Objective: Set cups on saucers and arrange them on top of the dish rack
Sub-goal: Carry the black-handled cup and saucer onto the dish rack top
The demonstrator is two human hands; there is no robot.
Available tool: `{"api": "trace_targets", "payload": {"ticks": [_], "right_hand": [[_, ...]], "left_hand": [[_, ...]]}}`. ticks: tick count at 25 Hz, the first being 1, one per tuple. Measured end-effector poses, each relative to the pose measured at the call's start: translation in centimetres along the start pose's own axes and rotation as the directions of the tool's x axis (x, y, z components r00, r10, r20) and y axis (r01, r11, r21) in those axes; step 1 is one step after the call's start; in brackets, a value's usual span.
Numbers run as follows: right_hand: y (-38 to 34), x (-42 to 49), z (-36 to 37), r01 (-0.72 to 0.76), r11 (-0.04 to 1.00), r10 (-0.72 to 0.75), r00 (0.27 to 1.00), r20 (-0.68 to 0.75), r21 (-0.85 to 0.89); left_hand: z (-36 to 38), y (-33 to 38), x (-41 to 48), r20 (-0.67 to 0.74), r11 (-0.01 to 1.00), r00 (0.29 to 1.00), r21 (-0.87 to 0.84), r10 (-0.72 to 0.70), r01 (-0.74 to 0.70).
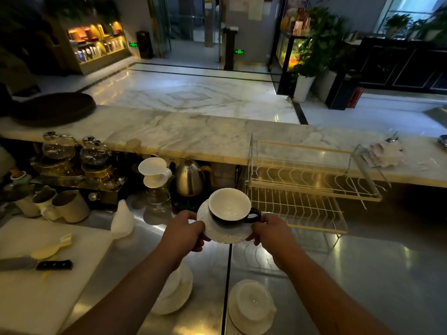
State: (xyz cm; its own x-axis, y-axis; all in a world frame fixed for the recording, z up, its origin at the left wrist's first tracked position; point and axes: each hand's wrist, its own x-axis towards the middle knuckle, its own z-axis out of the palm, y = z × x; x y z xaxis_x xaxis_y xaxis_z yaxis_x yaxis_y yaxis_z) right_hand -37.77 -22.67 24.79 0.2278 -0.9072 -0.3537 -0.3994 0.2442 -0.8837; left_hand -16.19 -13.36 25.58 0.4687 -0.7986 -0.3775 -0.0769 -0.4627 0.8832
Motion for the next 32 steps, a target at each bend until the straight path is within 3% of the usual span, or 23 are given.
{"api": "trace_targets", "payload": {"ticks": [10, 24, 32], "right_hand": [[-0.4, -2.5, -8.8, 0.008, 0.999, -0.006, 0.999, -0.05, 0.041], [-3.6, 1.0, -14.1, -0.041, 0.991, 0.069, 0.971, -0.228, 0.127], [-4.1, 5.3, -18.1, -0.045, 0.992, 0.072, 0.969, -0.235, 0.117]], "left_hand": [[6.7, 4.6, -3.4, 0.05, 0.998, 0.996, -0.006, 0.069, -0.069], [11.4, 10.8, 4.0, 0.29, 0.991, 0.947, -0.049, 0.136, -0.128], [15.0, 13.7, 6.7, 0.28, 0.993, 0.953, -0.05, 0.118, -0.108]]}}
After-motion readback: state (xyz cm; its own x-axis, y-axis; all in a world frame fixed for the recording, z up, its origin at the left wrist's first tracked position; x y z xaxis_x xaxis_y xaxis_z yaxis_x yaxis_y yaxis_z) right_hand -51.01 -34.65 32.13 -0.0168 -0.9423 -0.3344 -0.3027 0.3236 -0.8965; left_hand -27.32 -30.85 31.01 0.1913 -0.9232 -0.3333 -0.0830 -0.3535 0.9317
